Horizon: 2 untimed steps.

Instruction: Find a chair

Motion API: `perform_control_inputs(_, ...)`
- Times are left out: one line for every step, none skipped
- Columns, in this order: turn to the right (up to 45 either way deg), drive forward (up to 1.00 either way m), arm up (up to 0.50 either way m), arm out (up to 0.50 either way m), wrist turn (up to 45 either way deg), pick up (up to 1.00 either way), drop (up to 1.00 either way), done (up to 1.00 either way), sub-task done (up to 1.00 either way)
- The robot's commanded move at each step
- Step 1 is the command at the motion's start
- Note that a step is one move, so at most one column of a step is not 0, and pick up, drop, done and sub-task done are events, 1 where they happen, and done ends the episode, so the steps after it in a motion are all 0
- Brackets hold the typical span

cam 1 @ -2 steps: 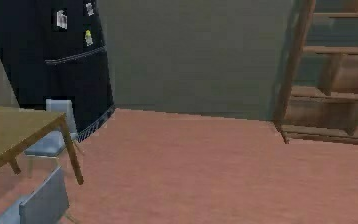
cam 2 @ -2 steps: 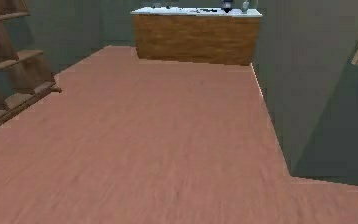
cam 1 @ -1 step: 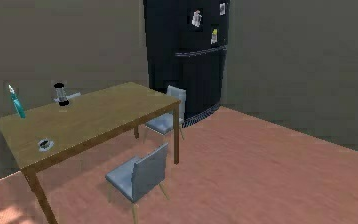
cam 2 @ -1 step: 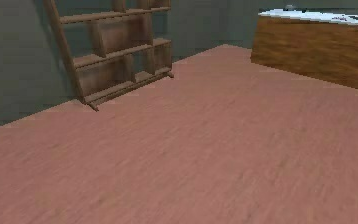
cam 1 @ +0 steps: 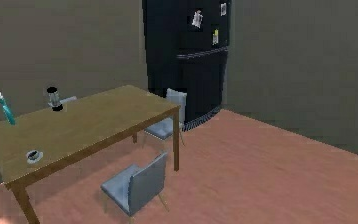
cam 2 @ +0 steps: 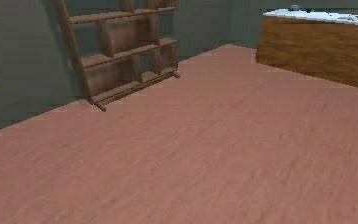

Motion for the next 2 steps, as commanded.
perform_control_inputs(-15.0, 0.0, 0.0, 0.0, 0.0, 0.0, 0.0, 0.0, 0.0)
perform_control_inputs(0.0, 0.0, 0.0, 0.0, 0.0, 0.0, 0.0, 1.0, 0.0)
